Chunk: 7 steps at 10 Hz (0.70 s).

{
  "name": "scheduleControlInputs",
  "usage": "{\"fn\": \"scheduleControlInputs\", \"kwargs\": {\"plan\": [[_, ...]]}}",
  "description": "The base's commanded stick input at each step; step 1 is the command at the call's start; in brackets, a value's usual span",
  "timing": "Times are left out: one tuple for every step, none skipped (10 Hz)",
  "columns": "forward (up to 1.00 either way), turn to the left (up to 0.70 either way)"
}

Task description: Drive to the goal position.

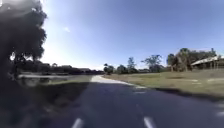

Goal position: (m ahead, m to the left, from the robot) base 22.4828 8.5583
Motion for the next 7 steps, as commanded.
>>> {"fn": "scheduleControlInputs", "kwargs": {"plan": [[0.7,0.0],[0.7,0.0],[0.7,0.0],[0.7,0.0],[0.7,0.0],[0.7,0.0],[0.7,0.0]]}}
